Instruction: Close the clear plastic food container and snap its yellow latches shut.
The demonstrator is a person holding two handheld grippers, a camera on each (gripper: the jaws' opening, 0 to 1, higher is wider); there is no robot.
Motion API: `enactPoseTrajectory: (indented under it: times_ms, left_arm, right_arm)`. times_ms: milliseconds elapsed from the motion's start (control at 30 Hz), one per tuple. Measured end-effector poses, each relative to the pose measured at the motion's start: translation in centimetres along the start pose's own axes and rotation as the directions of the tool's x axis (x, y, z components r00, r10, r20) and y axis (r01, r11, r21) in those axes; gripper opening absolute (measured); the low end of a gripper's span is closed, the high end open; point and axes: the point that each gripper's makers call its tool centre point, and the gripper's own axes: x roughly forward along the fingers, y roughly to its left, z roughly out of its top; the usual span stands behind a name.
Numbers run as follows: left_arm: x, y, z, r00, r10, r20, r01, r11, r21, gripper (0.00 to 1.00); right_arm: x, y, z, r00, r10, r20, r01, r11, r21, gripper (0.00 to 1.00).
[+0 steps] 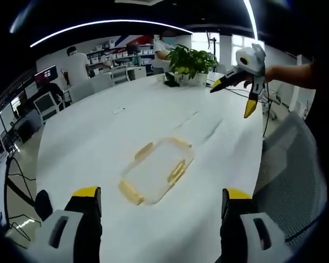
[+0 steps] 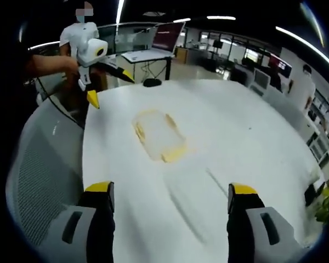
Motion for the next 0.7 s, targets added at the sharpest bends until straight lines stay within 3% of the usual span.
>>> enactPoseTrajectory:
  times_ms: [700]
  left_arm:
    - [2.4, 1.7, -2.0, 0.995, -0.076, -0.069, 0.082, 0.993, 0.084, 0.72]
  right_arm:
    - [3.6, -0.4, 1.2, 0.990, 0.108, -0.090, -0.118, 0.985, -0.122, 0.73]
